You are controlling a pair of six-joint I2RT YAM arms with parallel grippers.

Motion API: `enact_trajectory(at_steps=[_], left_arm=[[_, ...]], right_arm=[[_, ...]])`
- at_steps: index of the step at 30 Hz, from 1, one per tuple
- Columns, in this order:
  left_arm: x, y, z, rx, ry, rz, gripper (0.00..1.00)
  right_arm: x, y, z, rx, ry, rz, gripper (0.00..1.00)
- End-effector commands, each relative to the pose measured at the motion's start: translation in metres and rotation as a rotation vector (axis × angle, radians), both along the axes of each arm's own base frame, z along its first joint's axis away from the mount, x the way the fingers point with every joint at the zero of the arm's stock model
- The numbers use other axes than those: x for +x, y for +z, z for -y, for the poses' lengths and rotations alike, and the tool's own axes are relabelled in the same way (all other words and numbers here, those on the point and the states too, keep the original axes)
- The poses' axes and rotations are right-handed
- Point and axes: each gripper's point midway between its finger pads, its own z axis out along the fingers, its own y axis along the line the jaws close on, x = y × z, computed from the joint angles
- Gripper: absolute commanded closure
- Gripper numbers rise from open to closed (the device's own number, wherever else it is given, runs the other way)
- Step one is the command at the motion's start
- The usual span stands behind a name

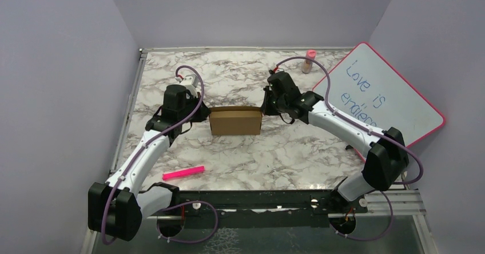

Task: Fold the paper box

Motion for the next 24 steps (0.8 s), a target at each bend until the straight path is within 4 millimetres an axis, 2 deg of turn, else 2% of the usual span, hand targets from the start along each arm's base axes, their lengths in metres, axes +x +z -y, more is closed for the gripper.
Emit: enact_trajectory(at_steps=[1,10,19,24], left_arm=[[-0.014,0.0,0.021,-0.064,-0.073,-0.015,1.0],[-0.015,-0.002,0.026,-0.076,-0.075,-0.019,1.0],[-0.019,-0.005,0.029,-0.072,-0.068,-0.023,1.0],[-0.015,-0.005,0.017,0.037,-0.05,0.005,1.0]], right_arm=[[-0.018,-0.03,0.006,-0.081,-0.017,-0.046,0.99],[-0.024,-0.032,0.004,-0.102,-0.005,0.013,0.99],[-0.031,-0.042,0.002,-0.119,0.005,0.016,0.99],[-0.032,-0.046,0.001,-0.128,0.017,0.01,0.99]])
